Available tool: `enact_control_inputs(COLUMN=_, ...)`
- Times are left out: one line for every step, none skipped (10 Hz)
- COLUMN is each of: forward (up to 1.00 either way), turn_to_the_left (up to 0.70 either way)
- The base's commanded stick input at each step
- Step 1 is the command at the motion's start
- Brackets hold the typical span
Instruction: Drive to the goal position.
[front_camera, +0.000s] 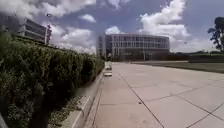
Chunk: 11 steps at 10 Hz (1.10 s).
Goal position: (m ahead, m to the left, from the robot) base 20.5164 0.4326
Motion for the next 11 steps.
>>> enact_control_inputs(forward=0.04, turn_to_the_left=0.00)
enact_control_inputs(forward=0.04, turn_to_the_left=0.00)
enact_control_inputs(forward=0.04, turn_to_the_left=0.00)
enact_control_inputs(forward=0.04, turn_to_the_left=0.00)
enact_control_inputs(forward=0.04, turn_to_the_left=0.00)
enact_control_inputs(forward=0.04, turn_to_the_left=0.00)
enact_control_inputs(forward=0.04, turn_to_the_left=0.00)
enact_control_inputs(forward=0.04, turn_to_the_left=0.00)
enact_control_inputs(forward=0.04, turn_to_the_left=0.00)
enact_control_inputs(forward=0.04, turn_to_the_left=0.00)
enact_control_inputs(forward=0.04, turn_to_the_left=0.00)
